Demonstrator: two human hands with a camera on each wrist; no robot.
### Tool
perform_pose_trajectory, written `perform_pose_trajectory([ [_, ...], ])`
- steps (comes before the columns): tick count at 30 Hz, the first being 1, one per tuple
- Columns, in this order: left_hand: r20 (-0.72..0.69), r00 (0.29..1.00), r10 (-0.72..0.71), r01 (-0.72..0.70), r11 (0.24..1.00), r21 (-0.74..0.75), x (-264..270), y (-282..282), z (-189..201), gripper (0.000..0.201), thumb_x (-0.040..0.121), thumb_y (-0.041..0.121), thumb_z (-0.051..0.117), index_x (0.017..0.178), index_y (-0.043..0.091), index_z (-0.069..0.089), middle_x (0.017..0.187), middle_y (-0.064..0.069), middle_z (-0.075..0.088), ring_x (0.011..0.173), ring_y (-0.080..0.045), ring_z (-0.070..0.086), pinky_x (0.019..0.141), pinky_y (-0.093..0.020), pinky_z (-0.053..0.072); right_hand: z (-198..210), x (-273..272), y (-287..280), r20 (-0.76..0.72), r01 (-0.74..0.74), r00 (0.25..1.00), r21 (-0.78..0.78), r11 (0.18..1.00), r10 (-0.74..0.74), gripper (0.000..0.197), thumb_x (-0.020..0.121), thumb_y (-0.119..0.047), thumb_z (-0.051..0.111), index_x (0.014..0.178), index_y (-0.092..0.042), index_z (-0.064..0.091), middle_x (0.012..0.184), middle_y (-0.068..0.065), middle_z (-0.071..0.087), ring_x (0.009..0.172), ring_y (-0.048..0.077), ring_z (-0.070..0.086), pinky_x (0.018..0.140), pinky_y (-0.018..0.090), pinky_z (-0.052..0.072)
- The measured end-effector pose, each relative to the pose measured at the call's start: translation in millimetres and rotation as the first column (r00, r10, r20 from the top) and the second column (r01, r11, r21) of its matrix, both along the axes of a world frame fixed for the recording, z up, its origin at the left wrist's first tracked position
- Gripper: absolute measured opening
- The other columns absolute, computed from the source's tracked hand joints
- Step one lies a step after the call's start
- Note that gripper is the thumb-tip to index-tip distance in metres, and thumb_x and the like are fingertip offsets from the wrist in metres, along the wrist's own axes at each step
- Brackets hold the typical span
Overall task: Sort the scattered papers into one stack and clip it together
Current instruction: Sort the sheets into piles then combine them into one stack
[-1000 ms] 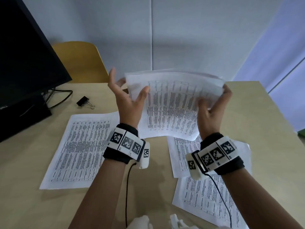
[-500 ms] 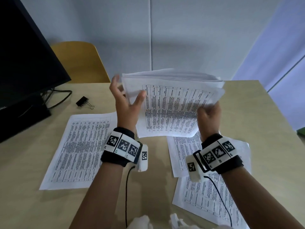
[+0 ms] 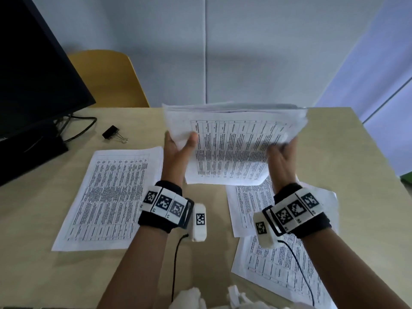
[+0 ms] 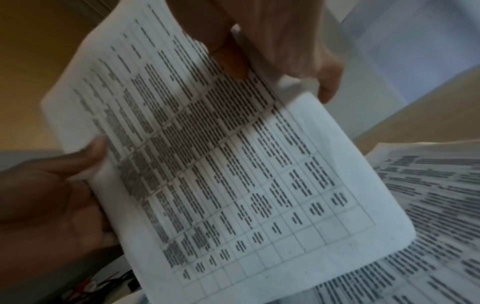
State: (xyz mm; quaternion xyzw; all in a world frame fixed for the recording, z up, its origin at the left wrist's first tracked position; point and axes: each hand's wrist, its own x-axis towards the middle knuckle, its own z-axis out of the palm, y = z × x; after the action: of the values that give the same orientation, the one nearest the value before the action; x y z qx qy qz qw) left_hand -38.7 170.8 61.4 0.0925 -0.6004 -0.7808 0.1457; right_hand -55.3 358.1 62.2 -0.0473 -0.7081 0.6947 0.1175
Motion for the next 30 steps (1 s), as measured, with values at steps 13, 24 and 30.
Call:
perform_pose_trajectory([
  [13,-0.048,0.999,0.011,-0.008,0.998,0.054,-1,-17,5,0.031,0.08,0.017,0.061,0.11,0.014,0.053,0.099,0.007,0.063,0.089,0.003,0.063,0.085,-0.015,0.048,18,-3,-13,-0.133,0.049,0.99,-0.044,0.998,-0.054,0.034,0.076,0.002,0.037,0.105,-0.016,0.038,0.06,0.001,0.03,0.05,0.004,0.036,0.056,0.013,0.034],
  [24,-0.025,0.999,-0.035,0.034,0.999,-0.018,4,-21,18,0.049,0.077,0.021,0.06,0.123,0.016,0.043,0.121,0.003,0.058,0.113,-0.008,0.056,0.106,-0.029,0.041,26,-1,-22,-0.217,0.079,0.973,-0.007,0.997,-0.079,0.011,0.077,0.003,0.036,0.087,0.001,0.042,0.071,0.005,0.042,0.059,0.0,0.04,0.053,0.018,0.034],
  [30,0.181,0.979,-0.091,0.101,0.994,-0.046,19,-31,-6,0.045,0.088,0.006,0.057,0.129,0.009,0.041,0.118,-0.002,0.058,0.104,-0.009,0.058,0.095,-0.02,0.047,-2,14,-33,-0.083,0.145,0.986,0.043,0.988,-0.141,0.038,0.078,0.013,0.037,0.094,-0.022,0.04,0.067,-0.009,0.042,0.05,-0.009,0.043,0.049,0.011,0.034],
])
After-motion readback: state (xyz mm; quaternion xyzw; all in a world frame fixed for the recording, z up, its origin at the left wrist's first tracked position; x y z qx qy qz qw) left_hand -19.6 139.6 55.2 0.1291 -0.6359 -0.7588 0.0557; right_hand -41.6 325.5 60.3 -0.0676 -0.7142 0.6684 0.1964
